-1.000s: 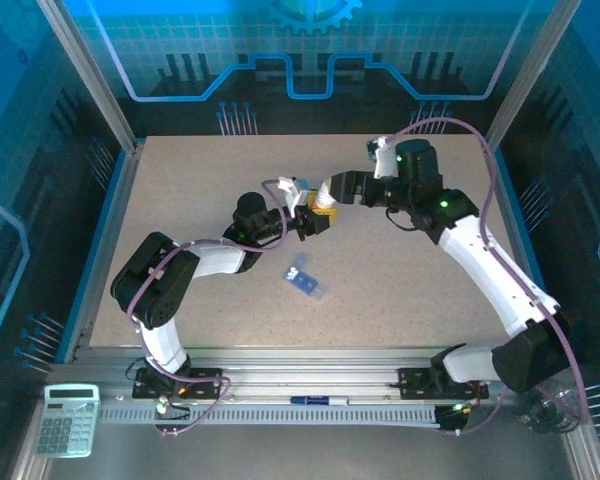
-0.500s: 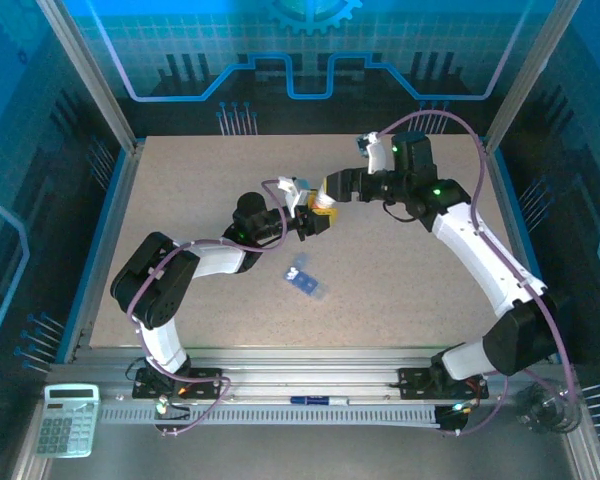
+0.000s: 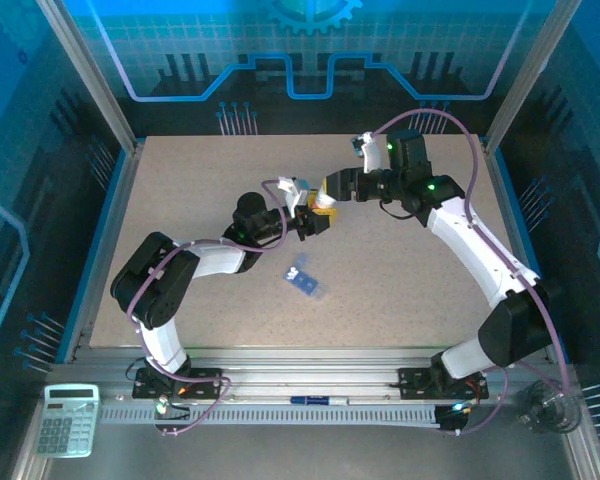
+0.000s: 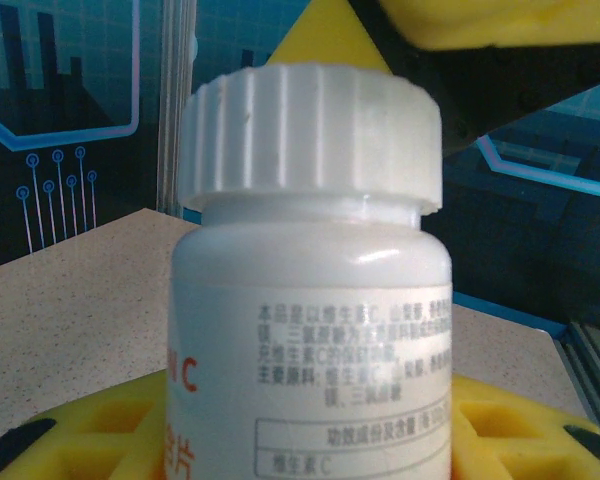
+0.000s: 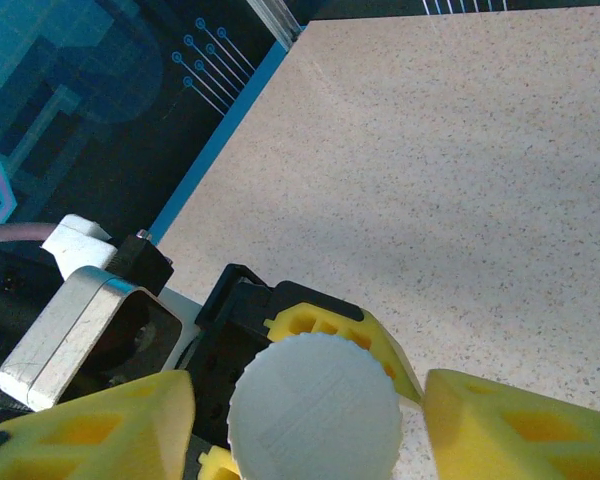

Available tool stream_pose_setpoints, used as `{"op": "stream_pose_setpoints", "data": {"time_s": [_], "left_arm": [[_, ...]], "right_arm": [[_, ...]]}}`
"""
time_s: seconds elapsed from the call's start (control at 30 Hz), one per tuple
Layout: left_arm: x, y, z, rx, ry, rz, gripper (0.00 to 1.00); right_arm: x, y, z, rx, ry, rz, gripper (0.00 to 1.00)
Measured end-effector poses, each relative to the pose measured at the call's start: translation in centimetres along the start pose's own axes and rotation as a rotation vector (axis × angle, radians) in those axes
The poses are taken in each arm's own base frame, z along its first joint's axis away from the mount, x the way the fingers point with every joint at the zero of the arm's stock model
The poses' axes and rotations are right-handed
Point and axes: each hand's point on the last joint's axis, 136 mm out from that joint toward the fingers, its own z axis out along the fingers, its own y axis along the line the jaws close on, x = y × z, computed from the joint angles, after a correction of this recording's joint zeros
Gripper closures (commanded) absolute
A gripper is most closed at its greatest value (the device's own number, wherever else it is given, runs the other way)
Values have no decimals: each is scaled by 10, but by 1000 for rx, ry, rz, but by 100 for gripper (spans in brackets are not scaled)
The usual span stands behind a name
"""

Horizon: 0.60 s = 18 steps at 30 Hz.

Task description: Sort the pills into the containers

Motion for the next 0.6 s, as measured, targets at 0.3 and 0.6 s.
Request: {"op": "stream_pose_setpoints", "data": {"time_s": [0.3, 0.6], "left_arm": [[0, 0, 0, 0, 0, 0, 100], [3, 3, -1, -8, 12, -10, 100]], "right_arm": [[1, 0, 2, -6, 6, 1, 53], [4, -3, 8, 66, -20, 38, 58]]}}
